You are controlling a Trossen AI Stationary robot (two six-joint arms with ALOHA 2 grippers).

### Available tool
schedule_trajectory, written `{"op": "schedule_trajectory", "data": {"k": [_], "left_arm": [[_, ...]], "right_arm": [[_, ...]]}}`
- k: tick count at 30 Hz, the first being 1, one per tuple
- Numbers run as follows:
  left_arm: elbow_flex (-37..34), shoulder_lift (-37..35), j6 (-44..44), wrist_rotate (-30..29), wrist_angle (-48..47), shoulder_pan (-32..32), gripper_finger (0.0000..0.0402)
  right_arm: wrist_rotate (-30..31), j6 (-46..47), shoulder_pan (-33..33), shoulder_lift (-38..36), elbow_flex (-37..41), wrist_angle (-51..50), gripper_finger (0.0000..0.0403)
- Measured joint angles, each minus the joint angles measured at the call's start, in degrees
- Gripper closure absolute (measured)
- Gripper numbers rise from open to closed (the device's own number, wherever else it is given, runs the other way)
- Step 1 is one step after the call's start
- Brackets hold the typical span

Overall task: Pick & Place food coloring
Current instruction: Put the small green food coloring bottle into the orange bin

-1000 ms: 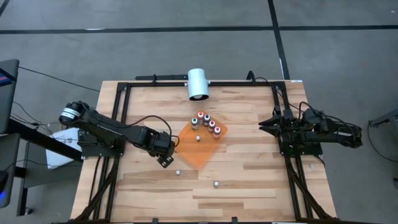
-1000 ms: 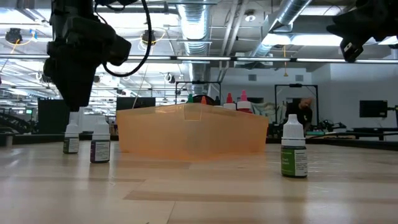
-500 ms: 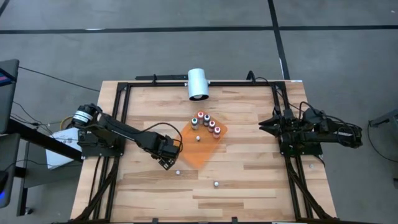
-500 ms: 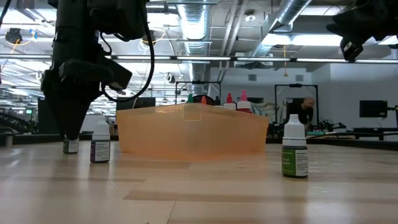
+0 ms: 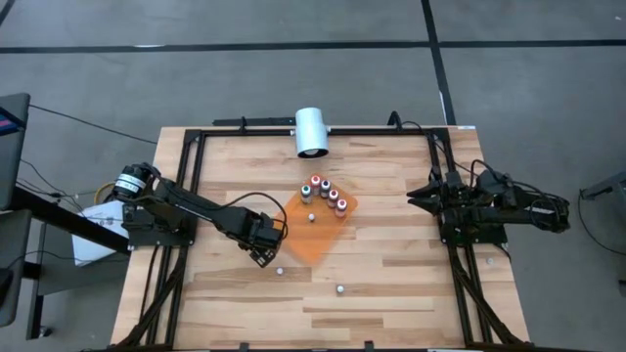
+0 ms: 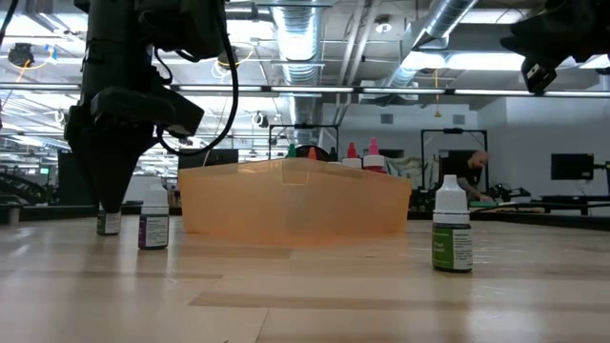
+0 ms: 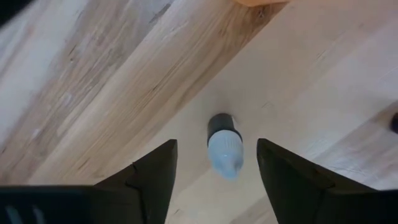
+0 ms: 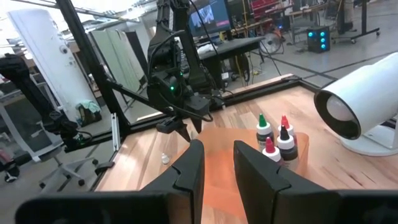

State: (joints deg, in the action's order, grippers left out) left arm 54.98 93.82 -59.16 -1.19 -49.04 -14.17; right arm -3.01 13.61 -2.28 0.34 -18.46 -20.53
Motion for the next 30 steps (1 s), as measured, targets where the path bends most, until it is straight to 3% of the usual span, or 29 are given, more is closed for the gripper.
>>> {"op": "schedule_trajectory", "data": {"k": [8, 19, 30], "left_arm": [[0.0, 0.0, 0.2, 0.1, 0.1, 0.0, 0.0267], [0.0, -0.1, 0.4, 0.0, 0.1, 0.0, 0.0334], [0.0, -0.8, 2.1, 1.8, -0.2, 0.0, 0.0339]], "right_arm": [[0.0, 0.0, 0.0, 0.0, 0.0, 0.0, 0.0328], [0.0, 0.0, 0.0, 0.0, 0.0, 0.0, 0.0328], [0.0, 0.0, 0.0, 0.0, 0.0, 0.0, 0.0328]]}}
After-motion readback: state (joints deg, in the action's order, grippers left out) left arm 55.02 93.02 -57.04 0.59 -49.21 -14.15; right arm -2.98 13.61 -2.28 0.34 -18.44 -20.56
